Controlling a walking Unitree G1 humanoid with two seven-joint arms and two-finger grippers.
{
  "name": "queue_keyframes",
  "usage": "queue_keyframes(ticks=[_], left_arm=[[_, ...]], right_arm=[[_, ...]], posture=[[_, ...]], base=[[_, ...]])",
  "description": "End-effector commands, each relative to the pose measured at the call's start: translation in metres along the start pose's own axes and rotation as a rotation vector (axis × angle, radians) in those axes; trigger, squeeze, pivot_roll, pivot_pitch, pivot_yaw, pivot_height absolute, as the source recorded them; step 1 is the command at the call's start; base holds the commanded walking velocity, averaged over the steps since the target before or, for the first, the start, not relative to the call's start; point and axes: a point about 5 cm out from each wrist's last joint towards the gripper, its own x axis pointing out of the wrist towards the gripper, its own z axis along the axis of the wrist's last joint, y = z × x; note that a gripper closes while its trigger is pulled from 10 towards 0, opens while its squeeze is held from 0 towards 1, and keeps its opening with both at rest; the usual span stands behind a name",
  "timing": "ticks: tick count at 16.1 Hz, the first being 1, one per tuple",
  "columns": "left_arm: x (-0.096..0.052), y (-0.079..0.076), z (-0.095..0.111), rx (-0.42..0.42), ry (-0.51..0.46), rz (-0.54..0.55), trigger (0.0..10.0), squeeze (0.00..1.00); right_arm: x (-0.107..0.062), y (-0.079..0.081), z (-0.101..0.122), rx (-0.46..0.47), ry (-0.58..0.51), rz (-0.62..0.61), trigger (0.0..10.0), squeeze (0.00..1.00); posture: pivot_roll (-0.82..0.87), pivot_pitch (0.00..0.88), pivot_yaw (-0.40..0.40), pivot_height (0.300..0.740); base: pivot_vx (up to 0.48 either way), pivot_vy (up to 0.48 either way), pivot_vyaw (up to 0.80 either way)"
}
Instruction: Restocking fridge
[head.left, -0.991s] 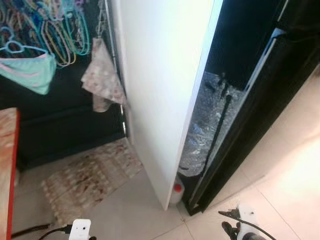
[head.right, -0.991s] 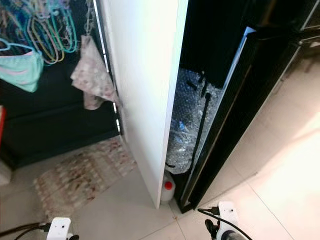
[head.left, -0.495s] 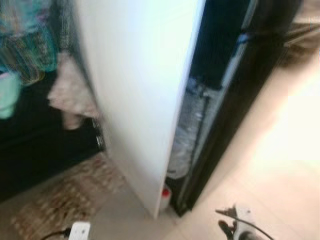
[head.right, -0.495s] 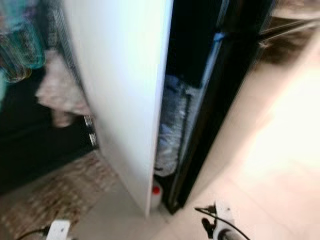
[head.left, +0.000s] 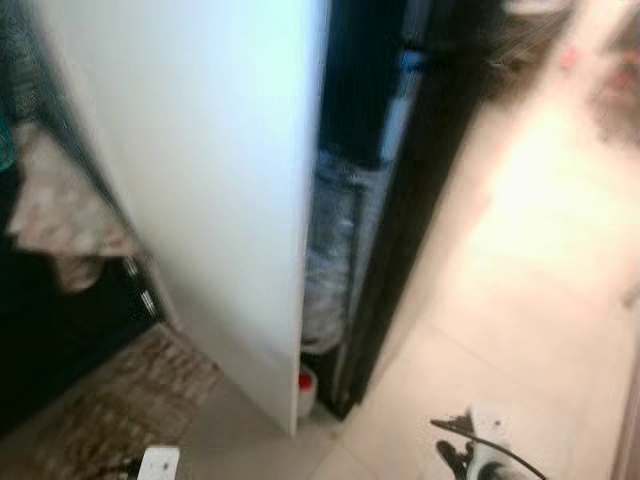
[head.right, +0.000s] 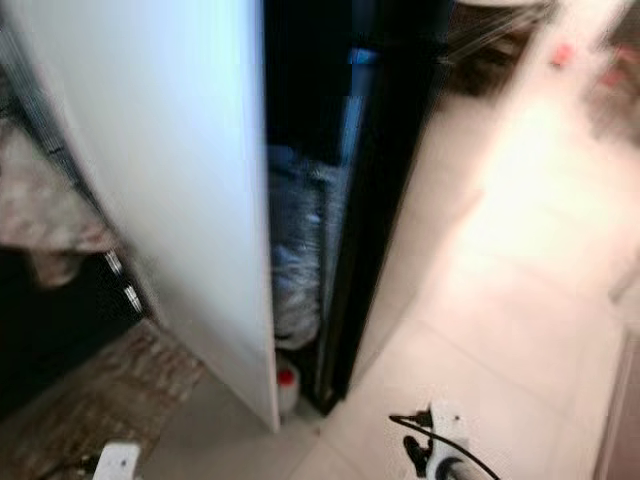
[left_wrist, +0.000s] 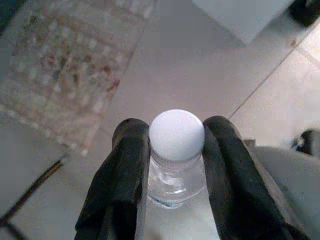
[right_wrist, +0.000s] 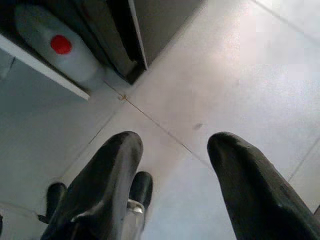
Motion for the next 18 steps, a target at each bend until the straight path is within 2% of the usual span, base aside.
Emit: queue_keyframes(ticks=[1,10,18], left_arm=[[0.002,-0.004,0.008,0.026,-0.025,-0.017,10.0,0.00],[0.000,-0.001,0.001,0.026,-0.010,-0.006,10.0,0.00],[0.002,-0.013,0.006,0.016,-0.016,-0.020,10.0,0.00]], right_arm=[[-0.003,-0.006,-0.007,-0.001,0.021,-0.017,10.0,0.00],[-0.002,-0.006,-0.005,0.024,0.009,-0.033,10.0,0.00],[-0.003,-0.007,-0.004,0.037,-0.013,-0.047,10.0,0.00]], posture=[[0.04,0.003,0.000,0.740],[0.05,0.027,-0.001,0.740],[0.05,0.025,-0.002,0.740]], base=[[0.000,0.000,-0.73],[0.000,0.000,-0.73],[0.000,0.000,0.00]])
